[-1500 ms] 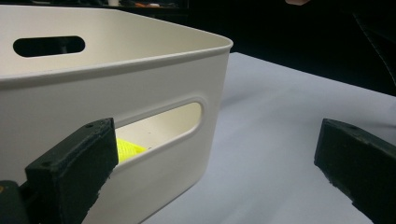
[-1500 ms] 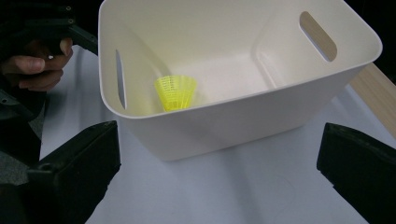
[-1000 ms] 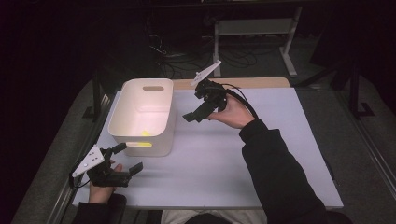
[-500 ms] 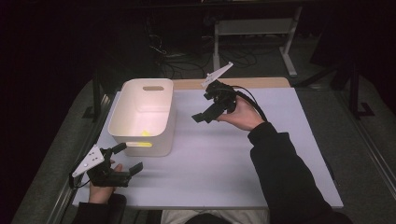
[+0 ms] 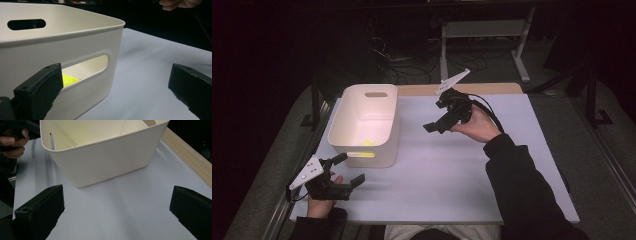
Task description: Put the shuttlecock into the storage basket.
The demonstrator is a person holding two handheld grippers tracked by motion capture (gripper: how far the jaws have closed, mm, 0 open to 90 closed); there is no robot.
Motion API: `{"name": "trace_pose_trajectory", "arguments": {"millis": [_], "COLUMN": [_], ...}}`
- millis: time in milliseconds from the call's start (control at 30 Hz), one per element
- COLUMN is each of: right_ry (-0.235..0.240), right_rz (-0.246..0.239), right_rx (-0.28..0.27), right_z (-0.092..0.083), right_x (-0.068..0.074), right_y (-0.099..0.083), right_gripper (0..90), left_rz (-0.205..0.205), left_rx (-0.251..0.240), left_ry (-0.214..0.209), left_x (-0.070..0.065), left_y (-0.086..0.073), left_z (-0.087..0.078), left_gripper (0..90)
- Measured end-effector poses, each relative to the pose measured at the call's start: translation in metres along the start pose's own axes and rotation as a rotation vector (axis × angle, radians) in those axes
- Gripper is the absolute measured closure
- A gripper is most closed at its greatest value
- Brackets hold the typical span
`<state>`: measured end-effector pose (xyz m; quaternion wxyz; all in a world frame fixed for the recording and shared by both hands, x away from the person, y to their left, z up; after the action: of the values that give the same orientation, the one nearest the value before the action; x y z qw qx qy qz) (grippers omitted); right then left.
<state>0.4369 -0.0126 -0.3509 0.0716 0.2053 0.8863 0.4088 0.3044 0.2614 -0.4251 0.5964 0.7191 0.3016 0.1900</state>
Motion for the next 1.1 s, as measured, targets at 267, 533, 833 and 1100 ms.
{"name": "trace_pose_trajectory", "arguments": {"millis": [267,533,833,1100], "right_ry": [-0.005,-0.007,-0.022,-0.036], "right_rz": [0.015,0.019,0.043,0.053], "right_rx": [-0.012,-0.016,-0.029,-0.038], "right_z": [-0.004,-0.006,-0.014,-0.019], "right_x": [-0.002,-0.003,-0.006,-0.008], "right_y": [-0.007,-0.013,-0.029,-0.038], "right_gripper": [0.0,0.0,0.0,0.0], "left_rz": [0.000,0.000,-0.001,-0.001], "left_rx": [0.000,0.000,0.000,0.000], "left_ry": [0.000,0.000,0.001,0.001], "left_x": [0.000,0.000,0.000,0.000], "left_y": [0.000,0.000,0.000,0.000], "left_z": [0.000,0.000,0.000,0.000], "left_gripper": [0.0,0.0,0.0,0.0]}}
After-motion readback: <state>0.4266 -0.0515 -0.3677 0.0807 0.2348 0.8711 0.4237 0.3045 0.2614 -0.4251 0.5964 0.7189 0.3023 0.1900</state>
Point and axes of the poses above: each handheld gripper's, and its own axes: z roughly forward along the jaws, y roughly out of its top, x roughly to its left, the point moved 8 cm from there along z, roughly forward along the jaws, and after that the axes turned 2 degrees about -y, right-handed, at the moved point
